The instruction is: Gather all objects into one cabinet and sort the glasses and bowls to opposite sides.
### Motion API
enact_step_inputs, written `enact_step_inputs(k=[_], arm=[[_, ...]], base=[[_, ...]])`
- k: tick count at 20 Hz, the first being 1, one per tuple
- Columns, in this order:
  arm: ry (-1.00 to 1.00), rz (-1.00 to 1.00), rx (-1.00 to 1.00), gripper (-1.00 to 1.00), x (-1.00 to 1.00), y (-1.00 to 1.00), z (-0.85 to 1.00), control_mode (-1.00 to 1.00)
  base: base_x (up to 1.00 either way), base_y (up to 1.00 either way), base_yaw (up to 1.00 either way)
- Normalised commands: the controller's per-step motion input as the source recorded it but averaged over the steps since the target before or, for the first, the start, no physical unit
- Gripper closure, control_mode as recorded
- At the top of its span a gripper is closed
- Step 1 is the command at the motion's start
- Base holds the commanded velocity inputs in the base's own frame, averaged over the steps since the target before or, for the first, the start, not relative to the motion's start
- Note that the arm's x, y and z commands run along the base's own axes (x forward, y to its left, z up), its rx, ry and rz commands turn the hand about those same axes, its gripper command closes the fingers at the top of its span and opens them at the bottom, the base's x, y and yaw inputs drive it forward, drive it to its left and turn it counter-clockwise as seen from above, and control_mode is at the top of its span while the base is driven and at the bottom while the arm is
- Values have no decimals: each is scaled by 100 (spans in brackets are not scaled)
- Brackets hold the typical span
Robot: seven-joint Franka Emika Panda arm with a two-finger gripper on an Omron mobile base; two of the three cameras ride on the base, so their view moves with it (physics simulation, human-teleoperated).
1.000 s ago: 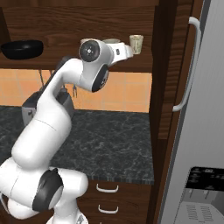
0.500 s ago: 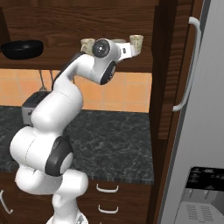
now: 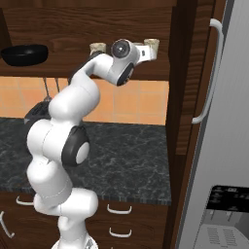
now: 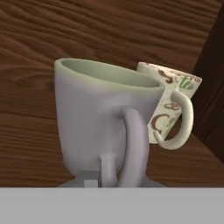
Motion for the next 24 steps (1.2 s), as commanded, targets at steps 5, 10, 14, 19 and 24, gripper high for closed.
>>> enact_step_inputs(k=[5,10,14,19,24], arm=[[0,-1,0,100,50,0,-22,-100],[0,-1,0,100,30,0,-20,-100],[0,0,0,100,8,0,-7,-100],[-3,0,0,100,0,19,0,-100],[-2,1,1,100,-2,49,-2,-100]], base=[[0,0,0],[0,0,0],[0,0,0],[0,0,0],[0,0,0]])
